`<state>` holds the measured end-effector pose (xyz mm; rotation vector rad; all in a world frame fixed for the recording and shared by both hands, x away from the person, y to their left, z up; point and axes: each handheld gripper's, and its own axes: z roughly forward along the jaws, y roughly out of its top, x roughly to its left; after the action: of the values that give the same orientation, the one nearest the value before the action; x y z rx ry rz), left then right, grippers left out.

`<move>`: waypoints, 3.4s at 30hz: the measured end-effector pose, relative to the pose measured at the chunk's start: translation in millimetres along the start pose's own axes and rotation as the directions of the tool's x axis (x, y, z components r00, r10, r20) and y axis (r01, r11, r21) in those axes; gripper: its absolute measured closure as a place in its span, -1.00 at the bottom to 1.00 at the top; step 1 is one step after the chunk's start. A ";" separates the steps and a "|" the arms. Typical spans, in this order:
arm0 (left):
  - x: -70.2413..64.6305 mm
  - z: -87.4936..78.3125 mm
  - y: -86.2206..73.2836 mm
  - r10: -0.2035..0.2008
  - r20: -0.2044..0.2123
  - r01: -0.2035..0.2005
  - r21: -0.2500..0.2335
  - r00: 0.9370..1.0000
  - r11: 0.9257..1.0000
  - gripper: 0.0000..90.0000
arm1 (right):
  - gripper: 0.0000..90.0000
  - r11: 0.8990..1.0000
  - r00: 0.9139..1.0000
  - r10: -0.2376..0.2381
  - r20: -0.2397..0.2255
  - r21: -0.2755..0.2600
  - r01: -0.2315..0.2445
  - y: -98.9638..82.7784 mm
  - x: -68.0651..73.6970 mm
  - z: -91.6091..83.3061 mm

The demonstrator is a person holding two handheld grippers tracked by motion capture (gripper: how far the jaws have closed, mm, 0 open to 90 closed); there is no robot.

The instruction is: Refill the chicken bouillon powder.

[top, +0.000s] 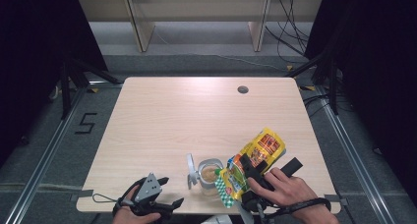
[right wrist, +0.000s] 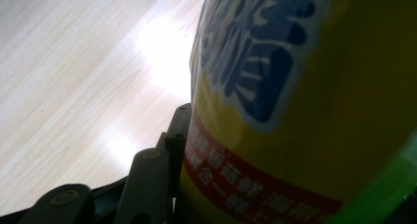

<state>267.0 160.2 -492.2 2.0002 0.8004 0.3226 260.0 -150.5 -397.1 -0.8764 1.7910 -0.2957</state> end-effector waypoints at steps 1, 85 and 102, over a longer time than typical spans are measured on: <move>0.1 -0.1 0.0 0.000 -0.001 0.000 0.000 1.000 1.000 -0.63 | 0.35 1.000 1.000 0.013 -0.003 -0.003 -0.013 -0.1 0.7 -0.1; 1.6 -5.1 2.7 0.020 0.001 -0.020 0.012 1.000 1.000 -0.63 | 0.59 -0.235 -0.095 0.909 -0.406 -0.310 -0.921 -80.7 130.8 63.6; 1.3 -3.8 2.0 0.022 -0.011 -0.022 0.003 1.000 1.000 -0.63 | 0.54 -0.321 -0.215 0.908 -0.359 -0.268 -0.908 -74.2 137.4 52.9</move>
<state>266.8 162.9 -488.6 2.0122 0.7871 0.3460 316.4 -285.6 -472.9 0.6519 1.9763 1.3563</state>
